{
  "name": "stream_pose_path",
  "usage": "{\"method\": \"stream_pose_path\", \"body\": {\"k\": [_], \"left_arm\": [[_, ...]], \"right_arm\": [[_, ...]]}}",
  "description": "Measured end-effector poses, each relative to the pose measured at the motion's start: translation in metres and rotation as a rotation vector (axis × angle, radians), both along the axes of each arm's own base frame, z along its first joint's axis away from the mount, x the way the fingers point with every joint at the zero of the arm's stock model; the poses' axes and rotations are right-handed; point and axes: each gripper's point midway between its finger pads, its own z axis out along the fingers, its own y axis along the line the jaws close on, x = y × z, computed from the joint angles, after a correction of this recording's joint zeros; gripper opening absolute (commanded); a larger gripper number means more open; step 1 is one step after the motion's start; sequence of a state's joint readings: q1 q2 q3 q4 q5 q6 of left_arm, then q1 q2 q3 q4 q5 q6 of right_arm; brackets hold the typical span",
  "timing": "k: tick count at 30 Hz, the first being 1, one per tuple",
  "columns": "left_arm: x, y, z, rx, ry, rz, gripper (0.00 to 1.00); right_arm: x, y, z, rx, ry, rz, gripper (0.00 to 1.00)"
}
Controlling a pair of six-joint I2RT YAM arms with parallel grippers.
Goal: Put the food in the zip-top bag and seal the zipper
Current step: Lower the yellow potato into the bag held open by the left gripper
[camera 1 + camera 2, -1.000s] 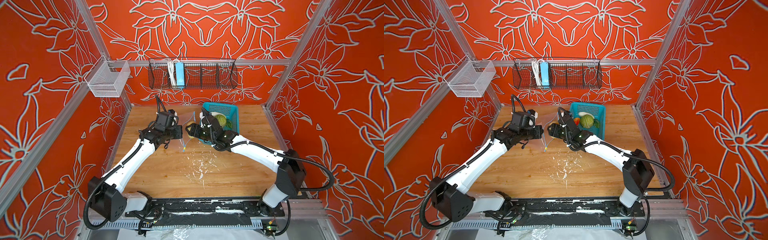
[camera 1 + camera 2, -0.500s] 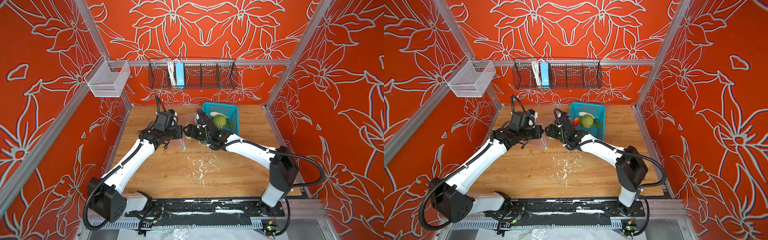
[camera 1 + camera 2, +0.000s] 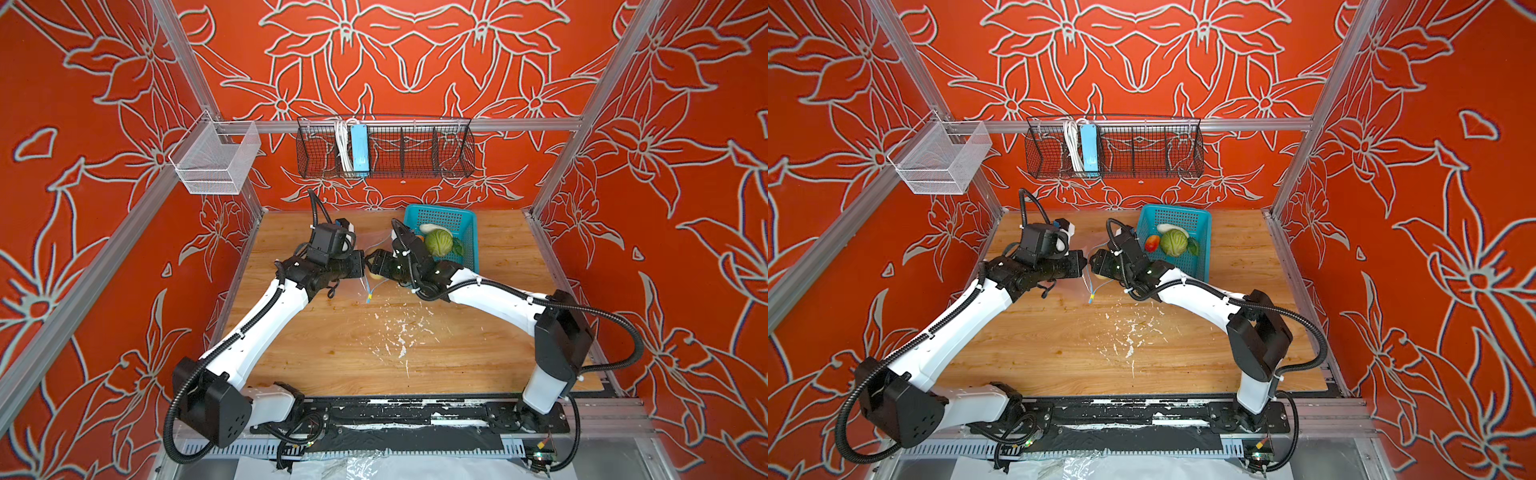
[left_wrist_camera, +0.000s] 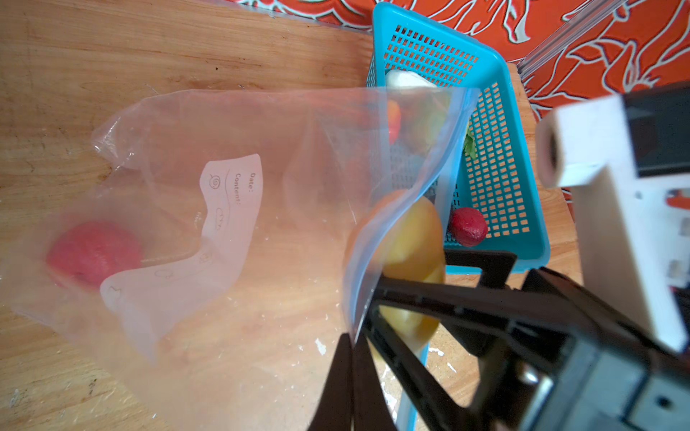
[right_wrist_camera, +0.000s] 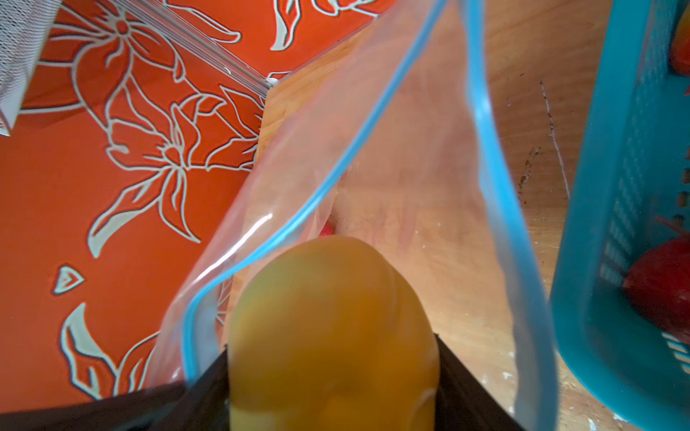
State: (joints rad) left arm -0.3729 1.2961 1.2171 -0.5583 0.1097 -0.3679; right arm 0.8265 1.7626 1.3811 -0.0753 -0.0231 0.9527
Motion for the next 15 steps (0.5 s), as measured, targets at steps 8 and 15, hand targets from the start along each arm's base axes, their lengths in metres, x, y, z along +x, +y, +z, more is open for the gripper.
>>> {"method": "stream_pose_path", "body": {"k": [8,15], "left_arm": [[-0.0009,0.0003,0.0024,-0.005,-0.005,0.002,0.0],[-0.0005,0.0011,0.0042,-0.006,-0.011,0.006,0.0]], "right_arm": [[0.0078,0.0093,-0.0032,0.003,0.003,0.001,0.72],[0.009,0.0106,0.0008,0.007,-0.001,0.001,0.96]]}}
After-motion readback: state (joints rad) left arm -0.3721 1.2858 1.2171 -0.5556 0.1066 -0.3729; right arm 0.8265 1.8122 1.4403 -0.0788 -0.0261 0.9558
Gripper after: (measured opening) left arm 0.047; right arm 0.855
